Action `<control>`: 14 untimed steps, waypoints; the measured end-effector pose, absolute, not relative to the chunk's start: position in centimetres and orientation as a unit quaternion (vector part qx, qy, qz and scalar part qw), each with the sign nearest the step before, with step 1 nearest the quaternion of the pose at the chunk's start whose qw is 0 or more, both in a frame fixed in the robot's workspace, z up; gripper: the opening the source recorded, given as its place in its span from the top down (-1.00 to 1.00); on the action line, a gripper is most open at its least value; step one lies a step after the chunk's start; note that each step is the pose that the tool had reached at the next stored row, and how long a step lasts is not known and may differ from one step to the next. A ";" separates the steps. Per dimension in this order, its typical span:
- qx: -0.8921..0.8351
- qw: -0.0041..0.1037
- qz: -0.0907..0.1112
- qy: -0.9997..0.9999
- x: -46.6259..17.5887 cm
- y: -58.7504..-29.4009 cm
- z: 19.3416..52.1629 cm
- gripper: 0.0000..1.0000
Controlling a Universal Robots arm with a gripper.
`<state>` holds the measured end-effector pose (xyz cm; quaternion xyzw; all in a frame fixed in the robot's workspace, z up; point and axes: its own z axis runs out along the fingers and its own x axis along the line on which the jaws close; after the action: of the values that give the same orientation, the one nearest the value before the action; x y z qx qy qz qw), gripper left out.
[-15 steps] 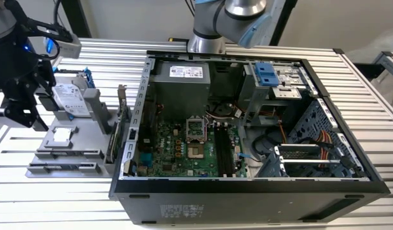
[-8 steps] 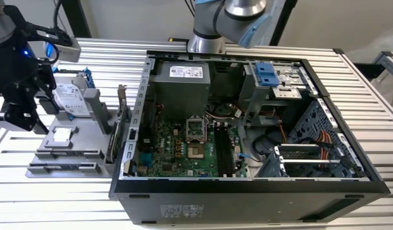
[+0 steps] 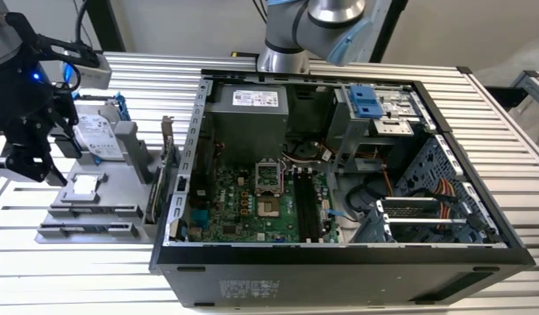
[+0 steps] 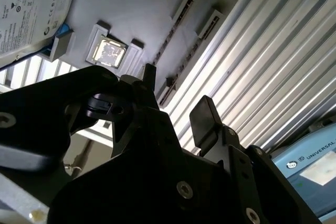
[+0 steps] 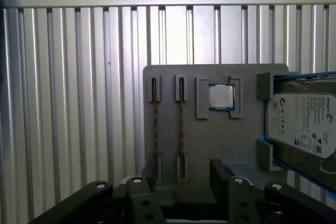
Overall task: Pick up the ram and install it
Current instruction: 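Pick up the ram and move it above insertion slot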
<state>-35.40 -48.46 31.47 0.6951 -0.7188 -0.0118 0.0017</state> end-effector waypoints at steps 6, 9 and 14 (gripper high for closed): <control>0.695 0.002 -0.012 -0.719 -35.4 -48.5 31.3 -1.00; 0.695 0.002 -0.012 -0.719 -35.4 -48.5 31.3 -1.00; 0.695 0.002 -0.012 -0.719 -35.4 -48.5 31.2 -1.00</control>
<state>-35.40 -48.46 31.17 0.6951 -0.7188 -0.0118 0.0017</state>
